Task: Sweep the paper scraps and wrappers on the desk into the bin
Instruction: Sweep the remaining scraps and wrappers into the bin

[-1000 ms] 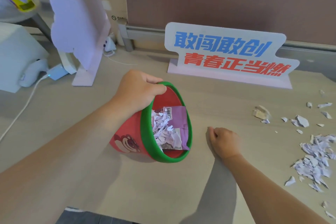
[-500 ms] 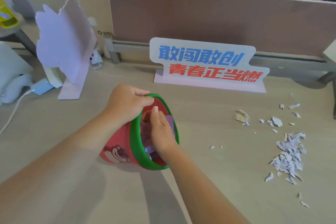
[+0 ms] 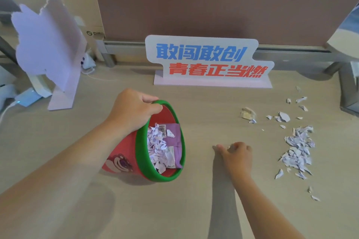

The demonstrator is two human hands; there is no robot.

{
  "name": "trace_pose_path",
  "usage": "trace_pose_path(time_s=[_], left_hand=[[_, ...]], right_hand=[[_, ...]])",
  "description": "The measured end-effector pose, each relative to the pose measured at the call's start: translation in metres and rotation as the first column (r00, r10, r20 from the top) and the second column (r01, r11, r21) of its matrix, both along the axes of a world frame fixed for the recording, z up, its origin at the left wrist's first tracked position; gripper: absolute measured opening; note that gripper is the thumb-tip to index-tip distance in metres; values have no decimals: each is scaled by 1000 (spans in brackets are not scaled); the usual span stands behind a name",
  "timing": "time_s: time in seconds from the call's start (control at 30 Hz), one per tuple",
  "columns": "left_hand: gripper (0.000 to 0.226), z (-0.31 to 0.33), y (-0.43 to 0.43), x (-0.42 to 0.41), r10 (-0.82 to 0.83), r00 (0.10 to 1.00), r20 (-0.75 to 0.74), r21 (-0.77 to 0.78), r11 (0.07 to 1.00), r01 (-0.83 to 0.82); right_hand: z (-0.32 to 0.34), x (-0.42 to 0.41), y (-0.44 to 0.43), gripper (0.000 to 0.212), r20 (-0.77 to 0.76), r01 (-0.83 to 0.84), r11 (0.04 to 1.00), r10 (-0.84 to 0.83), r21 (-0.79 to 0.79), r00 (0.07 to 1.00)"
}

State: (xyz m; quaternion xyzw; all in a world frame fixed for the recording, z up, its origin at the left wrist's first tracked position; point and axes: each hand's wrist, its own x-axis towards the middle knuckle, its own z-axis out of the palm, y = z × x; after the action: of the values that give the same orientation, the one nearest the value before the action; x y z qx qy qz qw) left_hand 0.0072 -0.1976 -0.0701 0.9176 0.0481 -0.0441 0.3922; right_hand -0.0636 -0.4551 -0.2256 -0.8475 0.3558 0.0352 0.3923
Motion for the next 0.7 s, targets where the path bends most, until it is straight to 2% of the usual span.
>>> trace_pose_path(time_s=[0.1, 0.2, 0.47, 0.53, 0.63, 0.7], left_hand=[[28, 0, -4, -1, -9, 1000, -2, 18, 1000, 9], [27, 2, -4, -1, -3, 1000, -13, 24, 1000, 3], [28, 4, -4, -2, 38, 999, -12, 14, 999, -38], [29, 4, -9, -3, 21, 1000, -13, 44, 999, -21], [29, 4, -16, -5, 3, 1000, -15, 56, 998, -2], [30, 5, -22, -4, 8, 1000, -17, 30, 1000, -8]], right_hand=[[-9, 2, 7, 31, 1, -120, 991, 120, -52, 993], [-17, 1, 7, 13, 49, -136, 987, 141, -84, 989], [-23, 8, 8, 23, -66, -247, 938, 238, -244, 969], [-21, 11, 5, 21, -52, -223, 955, 217, -197, 975], [-4, 17, -10, 16, 90, 43, 996, -50, 81, 995], [17, 21, -23, 15, 219, 107, 972, -154, 210, 964]])
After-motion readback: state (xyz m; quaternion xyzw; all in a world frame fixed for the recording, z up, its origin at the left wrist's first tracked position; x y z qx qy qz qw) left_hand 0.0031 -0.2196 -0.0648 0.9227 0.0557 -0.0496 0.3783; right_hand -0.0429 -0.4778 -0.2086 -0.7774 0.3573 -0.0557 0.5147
